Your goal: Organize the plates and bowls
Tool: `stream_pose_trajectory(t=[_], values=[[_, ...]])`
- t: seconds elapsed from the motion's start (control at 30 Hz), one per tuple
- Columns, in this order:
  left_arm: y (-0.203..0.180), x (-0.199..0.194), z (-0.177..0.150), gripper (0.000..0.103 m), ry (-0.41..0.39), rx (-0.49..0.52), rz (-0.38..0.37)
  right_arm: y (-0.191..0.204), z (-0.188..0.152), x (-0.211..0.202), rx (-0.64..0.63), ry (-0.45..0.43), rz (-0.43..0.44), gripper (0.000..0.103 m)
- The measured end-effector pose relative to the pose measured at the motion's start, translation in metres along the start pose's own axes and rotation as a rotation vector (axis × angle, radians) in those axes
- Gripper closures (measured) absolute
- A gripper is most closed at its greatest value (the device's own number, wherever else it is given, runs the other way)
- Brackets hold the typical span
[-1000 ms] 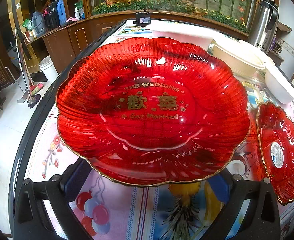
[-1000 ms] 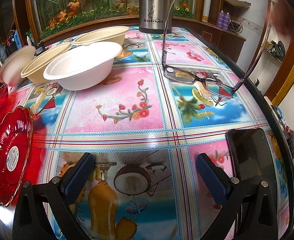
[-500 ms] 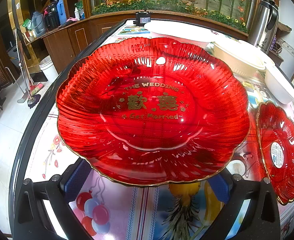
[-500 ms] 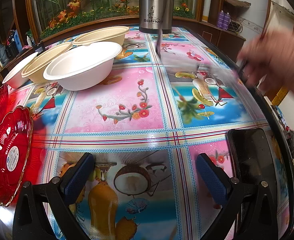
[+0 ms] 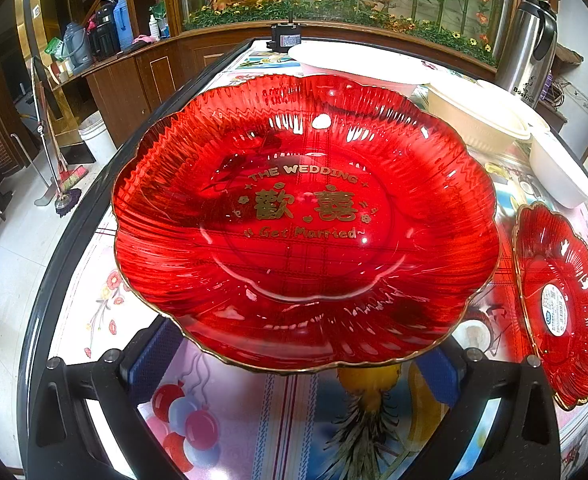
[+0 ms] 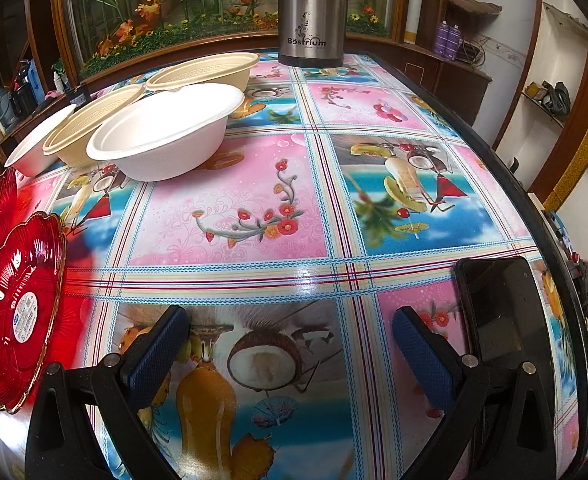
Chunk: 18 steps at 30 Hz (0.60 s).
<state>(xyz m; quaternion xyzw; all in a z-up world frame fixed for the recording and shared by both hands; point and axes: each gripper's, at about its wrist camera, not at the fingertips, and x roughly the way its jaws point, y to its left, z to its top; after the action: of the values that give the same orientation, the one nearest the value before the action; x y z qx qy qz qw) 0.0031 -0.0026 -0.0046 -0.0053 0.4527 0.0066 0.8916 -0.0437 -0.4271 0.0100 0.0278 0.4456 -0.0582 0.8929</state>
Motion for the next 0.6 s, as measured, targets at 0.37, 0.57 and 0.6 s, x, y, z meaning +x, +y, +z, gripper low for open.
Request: stream_pose_trajectory(t=[0.37, 0.57, 0.6], values=[[0.0001, 0.0001, 0.0002, 0.000, 0.004, 0.000, 0.000, 0.0000, 0.0001, 0.0000, 0.000, 0.000, 0.000, 0.001], [0.0001, 0.0000, 0.0002, 0.000, 0.005, 0.000, 0.000, 0.0000, 0.0001, 0.0001, 0.000, 0.000, 0.000, 0.001], [0.0000, 0.0000, 0.0001, 0.000, 0.005, 0.000, 0.000, 0.0000, 0.0001, 0.0001, 0.000, 0.000, 0.000, 0.001]])
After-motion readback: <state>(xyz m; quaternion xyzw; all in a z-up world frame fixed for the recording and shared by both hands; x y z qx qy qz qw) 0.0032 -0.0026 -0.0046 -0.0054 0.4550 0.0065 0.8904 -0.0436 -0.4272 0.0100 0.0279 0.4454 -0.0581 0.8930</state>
